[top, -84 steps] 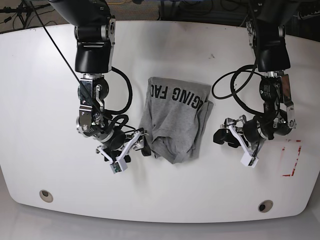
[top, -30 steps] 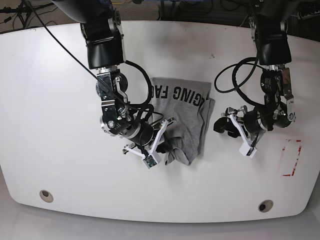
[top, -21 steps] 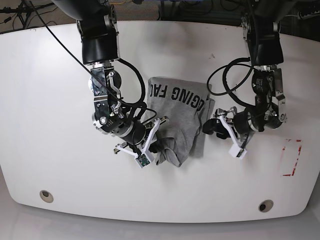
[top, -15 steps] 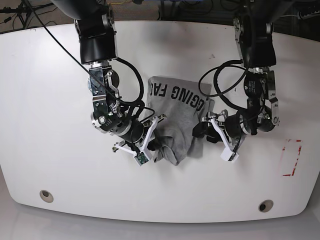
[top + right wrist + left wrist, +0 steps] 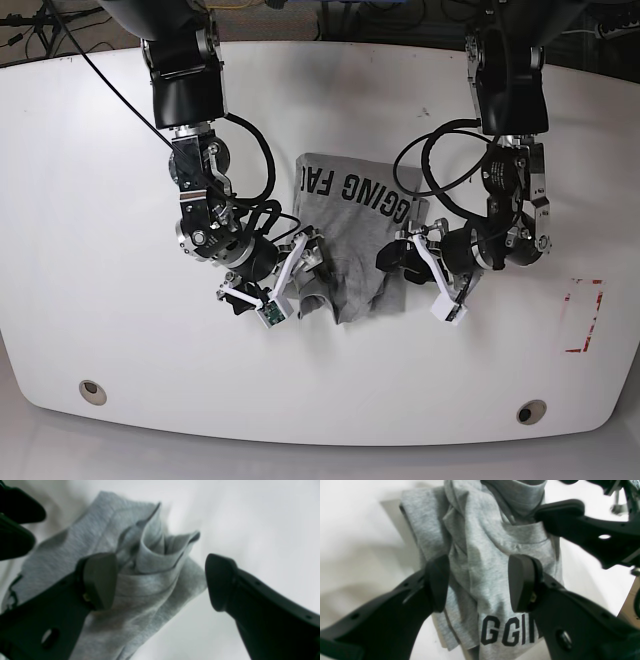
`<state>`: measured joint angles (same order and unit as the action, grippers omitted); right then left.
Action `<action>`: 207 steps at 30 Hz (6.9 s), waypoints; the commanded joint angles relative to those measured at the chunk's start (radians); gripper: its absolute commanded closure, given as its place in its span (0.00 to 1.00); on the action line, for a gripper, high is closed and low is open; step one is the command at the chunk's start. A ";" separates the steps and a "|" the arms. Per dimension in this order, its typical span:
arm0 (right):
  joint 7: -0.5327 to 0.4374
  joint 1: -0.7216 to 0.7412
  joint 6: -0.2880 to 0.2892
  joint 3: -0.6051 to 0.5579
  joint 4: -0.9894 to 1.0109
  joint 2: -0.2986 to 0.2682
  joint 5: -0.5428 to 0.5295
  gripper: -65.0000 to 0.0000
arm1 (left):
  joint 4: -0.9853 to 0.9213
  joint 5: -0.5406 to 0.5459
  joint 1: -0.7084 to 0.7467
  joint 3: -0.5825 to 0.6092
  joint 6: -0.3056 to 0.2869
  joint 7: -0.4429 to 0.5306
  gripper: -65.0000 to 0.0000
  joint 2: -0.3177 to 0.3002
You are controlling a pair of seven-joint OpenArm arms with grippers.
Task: Fold the T-shirt properly
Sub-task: 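Fold the grasped hem edge under the bundle with both grippers, then open both grippers and lift them off the grey bundle, then lower both grippers onto the bundle's lettered edge and grasp it, then tuck the grasped edge under the bundle with both grippers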
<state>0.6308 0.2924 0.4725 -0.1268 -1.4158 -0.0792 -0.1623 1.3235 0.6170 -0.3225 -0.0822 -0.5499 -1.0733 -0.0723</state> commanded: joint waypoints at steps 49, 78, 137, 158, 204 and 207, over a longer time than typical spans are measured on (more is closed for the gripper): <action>-0.302 0.090 0.104 0.137 0.468 0.055 -0.012 0.68 | -0.510 -0.093 -0.158 0.181 0.089 0.568 0.46 -0.005; 0.034 0.086 0.104 0.137 -0.003 0.038 -0.015 0.68 | -0.186 0.182 -0.177 0.180 0.044 0.381 0.46 -0.154; 0.056 0.034 0.096 0.091 -0.102 0.005 -0.024 0.69 | -0.104 0.185 -0.131 -0.077 0.043 0.299 0.46 -0.272; 0.113 -0.106 0.094 -0.023 -0.135 0.192 -0.013 0.69 | -0.098 0.182 0.193 -0.310 0.038 0.296 0.46 -0.525; 0.057 -0.127 0.018 0.105 -0.093 0.037 -0.024 0.42 | -0.077 -0.030 0.075 0.074 0.038 0.256 0.46 0.016; 0.057 -0.127 0.018 0.105 -0.093 0.051 -0.029 0.41 | -0.080 -0.032 0.075 0.074 0.038 0.256 0.48 0.021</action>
<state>0.7109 0.1417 0.4889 -0.0227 -1.4910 -0.0444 -0.1757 1.2312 0.5674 -0.2253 -0.0063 -0.5014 -0.8349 -0.0555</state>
